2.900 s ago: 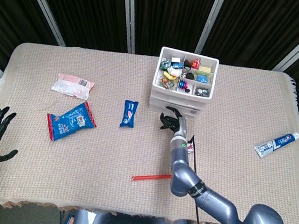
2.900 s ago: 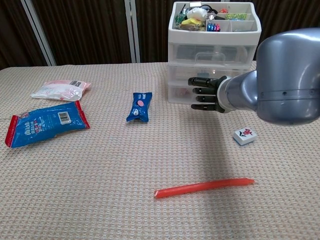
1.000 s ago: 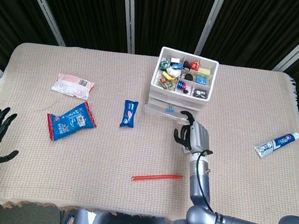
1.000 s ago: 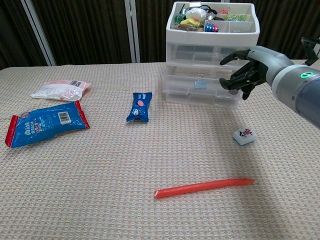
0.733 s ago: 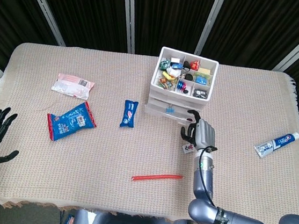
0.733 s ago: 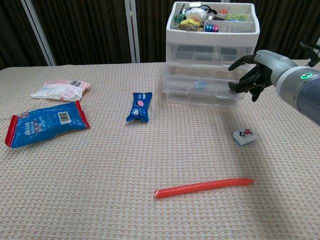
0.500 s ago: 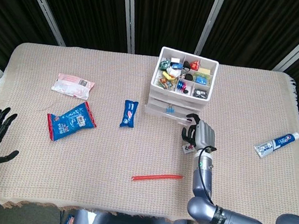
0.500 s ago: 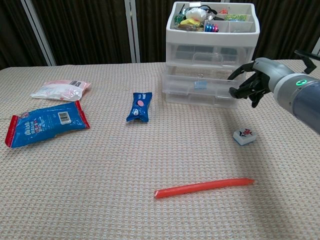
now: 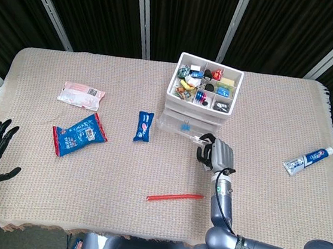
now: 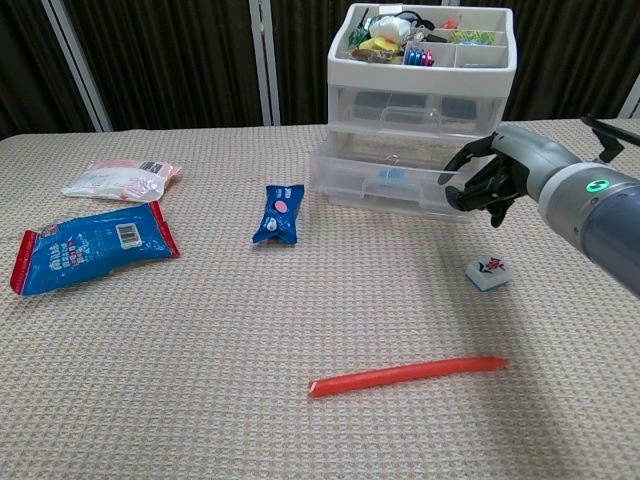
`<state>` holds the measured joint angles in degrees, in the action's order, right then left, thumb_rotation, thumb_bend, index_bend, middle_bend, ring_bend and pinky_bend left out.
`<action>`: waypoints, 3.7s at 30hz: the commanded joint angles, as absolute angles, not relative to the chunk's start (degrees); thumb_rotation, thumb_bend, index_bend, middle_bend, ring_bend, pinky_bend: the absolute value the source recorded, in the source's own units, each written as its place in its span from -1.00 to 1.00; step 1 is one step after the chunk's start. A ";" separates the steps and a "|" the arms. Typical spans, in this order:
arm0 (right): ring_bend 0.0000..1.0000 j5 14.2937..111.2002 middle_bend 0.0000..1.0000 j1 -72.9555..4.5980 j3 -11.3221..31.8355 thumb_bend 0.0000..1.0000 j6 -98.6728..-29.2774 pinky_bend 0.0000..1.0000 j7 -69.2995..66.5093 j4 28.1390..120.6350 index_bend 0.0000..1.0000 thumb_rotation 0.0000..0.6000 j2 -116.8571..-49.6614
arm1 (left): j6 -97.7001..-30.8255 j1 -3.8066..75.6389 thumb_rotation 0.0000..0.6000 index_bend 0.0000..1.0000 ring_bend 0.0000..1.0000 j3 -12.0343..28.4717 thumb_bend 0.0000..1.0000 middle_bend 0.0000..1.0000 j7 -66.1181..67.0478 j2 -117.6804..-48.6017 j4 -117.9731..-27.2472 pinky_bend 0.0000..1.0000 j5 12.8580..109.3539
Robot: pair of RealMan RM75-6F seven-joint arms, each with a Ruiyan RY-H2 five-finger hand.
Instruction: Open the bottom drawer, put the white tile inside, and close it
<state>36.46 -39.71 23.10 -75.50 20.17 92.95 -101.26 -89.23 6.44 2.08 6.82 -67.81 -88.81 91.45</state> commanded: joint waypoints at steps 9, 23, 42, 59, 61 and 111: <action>0.53 37.54 0.60 -37.41 21.89 -0.14 -76.92 0.22 20.68 97.86 -0.24 1.00 -100.64 | -89.42 6.31 1.00 -0.85 -1.00 2.10 -0.73 -1.00 6.95 -67.87 -88.83 -1.00 91.42; 0.53 41.65 0.60 -34.12 20.40 -0.64 -77.69 0.21 20.93 107.25 -0.54 1.00 -94.07 | -89.87 6.14 1.00 -0.85 -1.00 2.35 -0.73 -1.00 7.26 -68.18 -88.70 -1.00 91.24; 0.54 50.85 0.60 -27.18 8.58 -0.64 -77.22 0.20 21.71 106.74 -0.73 1.00 -86.86 | -90.12 6.00 1.00 -0.85 -1.00 2.53 -0.73 -1.00 8.04 -68.54 -88.75 -1.00 91.07; 0.60 45.93 0.66 -28.72 11.98 -0.61 -73.77 0.20 22.09 94.33 -0.50 1.00 -96.22 | -89.60 6.14 1.00 -0.84 -1.00 2.64 -0.73 -1.00 7.57 -68.37 -89.03 -1.00 90.67; 0.61 45.33 0.66 -28.93 12.50 -0.61 -73.54 0.20 22.17 93.42 -0.48 1.00 -97.12 | -89.65 6.12 1.00 -0.84 -1.00 2.60 -0.73 -1.00 7.54 -68.35 -89.07 -1.00 90.76; 0.62 42.50 0.69 -29.10 16.46 -0.31 -70.10 0.20 22.85 81.95 -0.60 1.00 -105.45 | -89.07 6.19 1.00 -0.84 -1.00 2.84 -0.73 -1.00 8.07 -68.45 -89.56 -1.00 89.90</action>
<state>42.49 -29.10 16.45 -70.13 22.86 81.92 -105.43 -89.06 6.19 2.83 8.08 -68.45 -89.56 89.90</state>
